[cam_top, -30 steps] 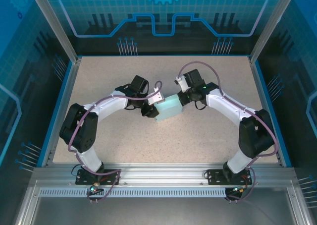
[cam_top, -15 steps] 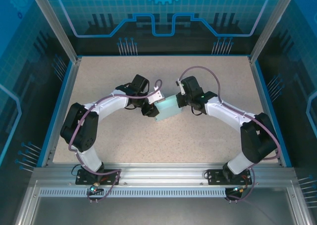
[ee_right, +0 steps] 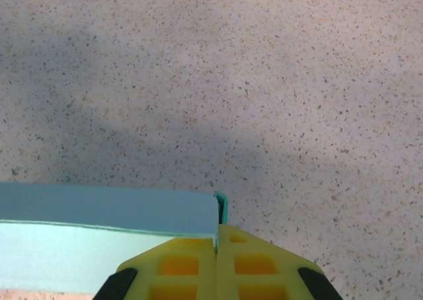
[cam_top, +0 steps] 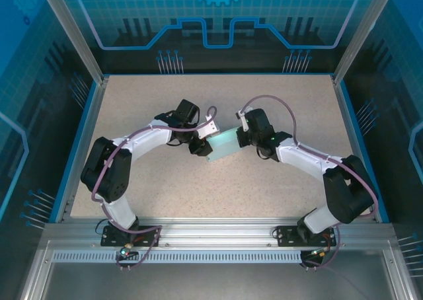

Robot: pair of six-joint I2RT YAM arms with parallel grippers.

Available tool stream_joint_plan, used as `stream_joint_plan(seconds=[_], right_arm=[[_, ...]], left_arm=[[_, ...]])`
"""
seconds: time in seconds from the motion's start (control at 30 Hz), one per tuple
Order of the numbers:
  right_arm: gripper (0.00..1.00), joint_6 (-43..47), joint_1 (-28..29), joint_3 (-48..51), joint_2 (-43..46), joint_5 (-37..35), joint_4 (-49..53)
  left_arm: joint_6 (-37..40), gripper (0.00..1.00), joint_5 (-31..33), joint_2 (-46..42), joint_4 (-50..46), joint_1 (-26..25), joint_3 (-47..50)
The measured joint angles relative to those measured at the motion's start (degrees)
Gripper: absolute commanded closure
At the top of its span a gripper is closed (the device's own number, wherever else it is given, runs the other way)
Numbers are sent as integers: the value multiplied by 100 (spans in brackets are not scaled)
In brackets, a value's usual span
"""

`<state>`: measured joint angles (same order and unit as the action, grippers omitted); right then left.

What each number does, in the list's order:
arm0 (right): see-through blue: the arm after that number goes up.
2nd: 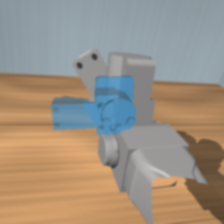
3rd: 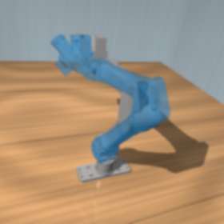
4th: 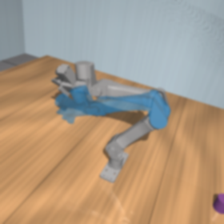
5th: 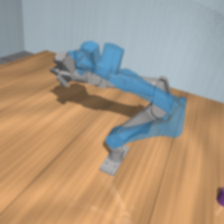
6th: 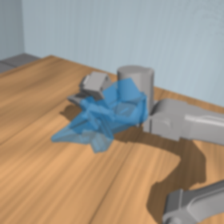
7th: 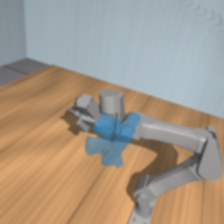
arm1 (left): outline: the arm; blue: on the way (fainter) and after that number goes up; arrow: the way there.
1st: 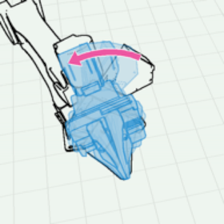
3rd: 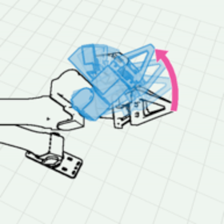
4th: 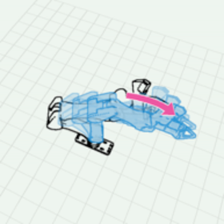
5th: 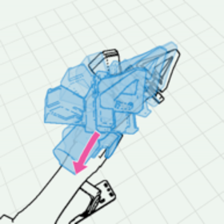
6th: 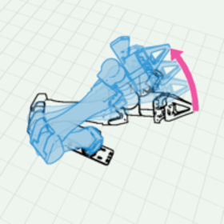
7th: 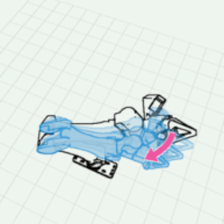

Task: Fold the paper box

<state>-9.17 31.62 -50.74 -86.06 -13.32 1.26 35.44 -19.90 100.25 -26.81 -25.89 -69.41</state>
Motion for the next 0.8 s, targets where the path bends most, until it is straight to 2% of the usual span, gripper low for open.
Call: stream_joint_plan(seconds=[0.17,0.27,0.4,0.63,0.8], right_arm=[[100,-50,160,374,131,-151,-439],[100,-140,319,385,131,-321,-468],[100,-295,435,369,133,-481,-417],[100,-527,575,201,133,-728,-44],[100,-610,616,72,133,-778,236]], left_arm=[[-219,44,76,0,28,0,0],[-374,35,79,0,85,0,0],[-678,29,107,-55,188,0,2],[-1744,29,640,-1008,568,-22,474],[-2341,36,1071,-1587,588,-227,916]])
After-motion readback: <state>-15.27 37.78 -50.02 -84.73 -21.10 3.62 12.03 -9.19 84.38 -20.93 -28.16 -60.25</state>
